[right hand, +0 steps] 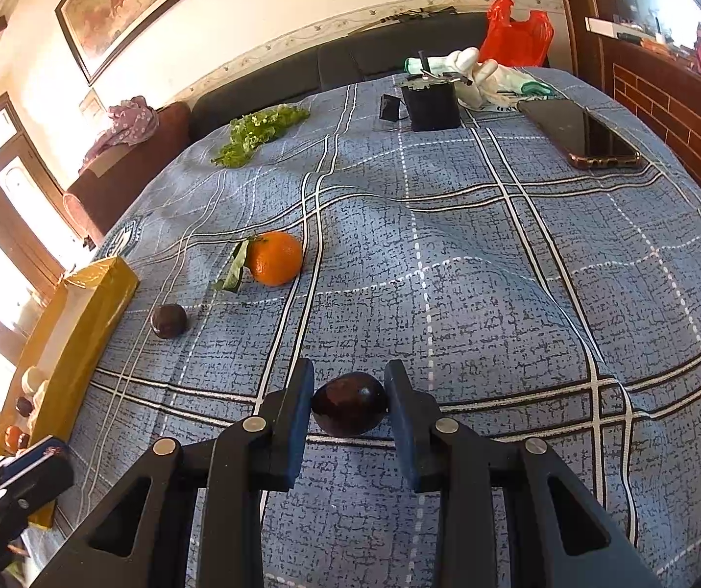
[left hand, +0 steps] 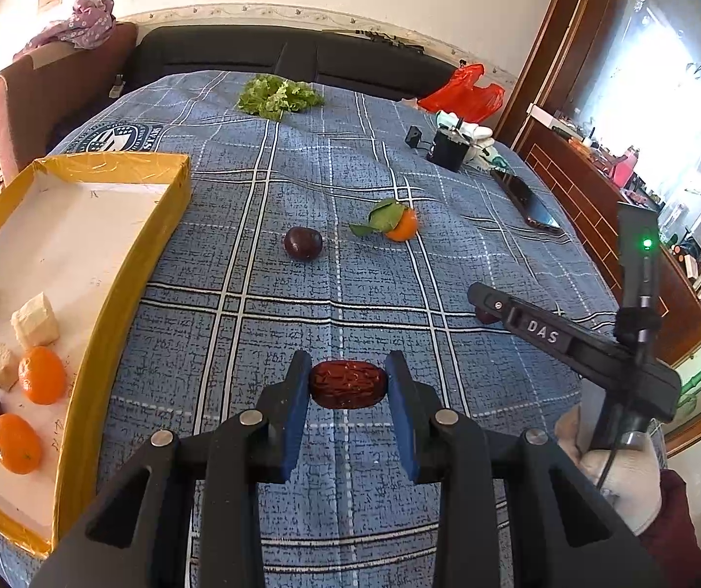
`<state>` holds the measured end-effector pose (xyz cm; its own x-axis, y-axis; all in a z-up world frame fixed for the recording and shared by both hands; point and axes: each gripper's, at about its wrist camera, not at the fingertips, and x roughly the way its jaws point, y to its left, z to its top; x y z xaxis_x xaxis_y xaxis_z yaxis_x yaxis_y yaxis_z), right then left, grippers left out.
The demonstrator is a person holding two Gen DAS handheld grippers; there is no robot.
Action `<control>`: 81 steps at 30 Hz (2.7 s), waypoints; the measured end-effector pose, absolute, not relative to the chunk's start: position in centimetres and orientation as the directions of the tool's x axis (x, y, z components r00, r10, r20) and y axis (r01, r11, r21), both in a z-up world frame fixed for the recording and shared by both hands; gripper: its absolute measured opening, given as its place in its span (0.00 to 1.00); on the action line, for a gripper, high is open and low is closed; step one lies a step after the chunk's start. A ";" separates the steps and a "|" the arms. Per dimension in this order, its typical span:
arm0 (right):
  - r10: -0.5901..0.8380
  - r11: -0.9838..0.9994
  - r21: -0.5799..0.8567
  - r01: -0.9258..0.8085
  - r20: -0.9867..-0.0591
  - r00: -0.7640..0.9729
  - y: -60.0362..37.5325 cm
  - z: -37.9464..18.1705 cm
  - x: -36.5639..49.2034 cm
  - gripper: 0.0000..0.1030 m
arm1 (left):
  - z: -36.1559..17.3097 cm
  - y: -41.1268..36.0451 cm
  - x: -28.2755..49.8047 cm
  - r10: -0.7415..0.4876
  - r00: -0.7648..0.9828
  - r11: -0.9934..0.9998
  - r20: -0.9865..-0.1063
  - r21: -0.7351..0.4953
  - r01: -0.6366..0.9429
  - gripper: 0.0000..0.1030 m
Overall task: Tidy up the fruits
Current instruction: 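Carry the red date and dark plum over to the yellow tray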
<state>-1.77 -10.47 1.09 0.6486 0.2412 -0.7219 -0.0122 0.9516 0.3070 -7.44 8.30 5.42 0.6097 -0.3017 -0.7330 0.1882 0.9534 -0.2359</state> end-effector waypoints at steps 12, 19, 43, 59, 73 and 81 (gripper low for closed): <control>0.220 0.957 0.292 -0.005 -0.712 0.667 -10.4 2.3 -2.5 0.32 | 6.5 8.6 -8.8 -0.321 0.626 0.947 -0.711 -0.250 0.201 0.29; 0.235 0.955 0.296 -0.030 -0.689 0.685 -10.2 4.4 -4.1 0.32 | 6.8 8.5 -9.4 -0.336 0.627 0.942 -0.703 -0.260 0.214 0.29; 0.301 0.941 0.323 -0.102 -0.660 0.688 -7.8 6.2 -7.1 0.32 | 7.5 8.0 -10.6 -0.362 0.625 0.932 -0.691 -0.272 0.239 0.29; 0.300 0.946 0.302 -0.119 -0.675 0.674 -6.1 6.1 -6.8 0.32 | 7.5 9.0 -10.4 -0.391 0.621 0.920 -0.679 -0.306 0.244 0.29; 0.324 0.944 0.279 -0.177 -0.679 0.659 -2.5 7.1 -5.8 0.32 | 8.7 12.7 -9.8 -0.400 0.648 0.912 -0.648 -0.354 0.208 0.29; 0.385 0.923 0.274 -0.271 -0.659 0.646 1.7 8.7 -4.9 0.32 | 10.8 19.4 -8.9 -0.311 0.719 0.932 -0.621 -0.347 0.103 0.29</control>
<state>-4.86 1.72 8.74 0.6456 0.3855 -0.6592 -0.2713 0.9227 0.2738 -8.88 19.37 10.83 0.7193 -0.3111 -0.6211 0.1031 0.9320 -0.3475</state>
